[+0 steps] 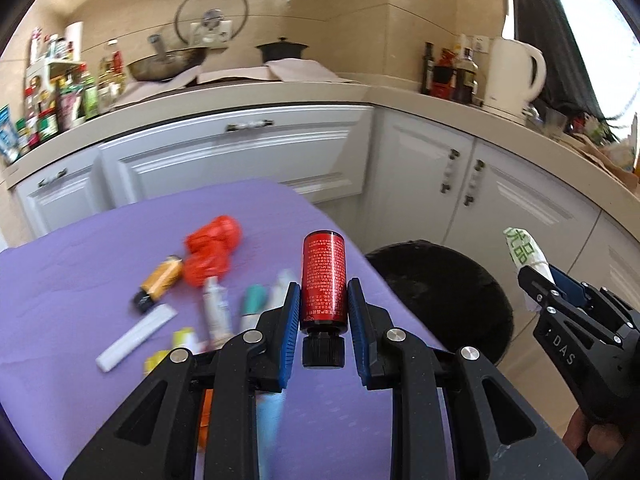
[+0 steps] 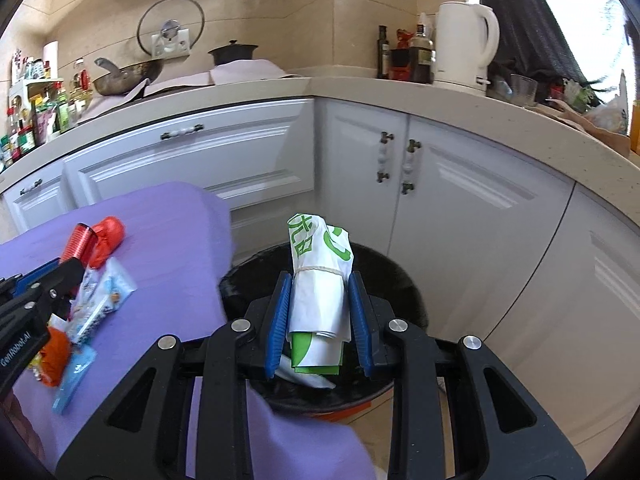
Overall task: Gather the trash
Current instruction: 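Carry the wrapper and red cylinder over the black bin with both tools, then open both tools to drop the wrapper and cylinder into the bin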
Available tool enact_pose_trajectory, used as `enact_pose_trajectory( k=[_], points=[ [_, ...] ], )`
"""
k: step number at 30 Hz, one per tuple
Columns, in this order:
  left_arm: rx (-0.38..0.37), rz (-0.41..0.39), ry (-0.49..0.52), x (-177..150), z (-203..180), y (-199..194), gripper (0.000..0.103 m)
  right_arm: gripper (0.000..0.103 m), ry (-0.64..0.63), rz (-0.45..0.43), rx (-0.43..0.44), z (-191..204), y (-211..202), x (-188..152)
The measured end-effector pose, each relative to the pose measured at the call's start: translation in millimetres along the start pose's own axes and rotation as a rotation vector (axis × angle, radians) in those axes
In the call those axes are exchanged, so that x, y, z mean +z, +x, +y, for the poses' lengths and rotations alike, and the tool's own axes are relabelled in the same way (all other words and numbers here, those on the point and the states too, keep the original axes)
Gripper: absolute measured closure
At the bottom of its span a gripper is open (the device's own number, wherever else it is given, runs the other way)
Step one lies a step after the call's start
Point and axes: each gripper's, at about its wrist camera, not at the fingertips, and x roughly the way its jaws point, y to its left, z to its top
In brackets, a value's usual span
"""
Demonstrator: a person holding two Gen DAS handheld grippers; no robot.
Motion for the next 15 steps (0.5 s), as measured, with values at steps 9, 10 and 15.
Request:
enact_pose_trajectory(
  k=[9, 10, 15],
  points=[
    [-0.016, 0.042, 0.047, 3, -42, 36, 0.078, 0.075, 0.024, 0.018, -0.013, -30, 23, -3],
    [-0.015, 0.046, 0.053, 3, -46, 39, 0.078, 0.075, 0.025, 0.022, -0.014, -32, 26, -3],
    [-0.013, 0.074, 0.067, 3, -60, 57, 0.078, 0.074, 0.035, 0.036, -0.008, -40, 39, -5]
  ],
)
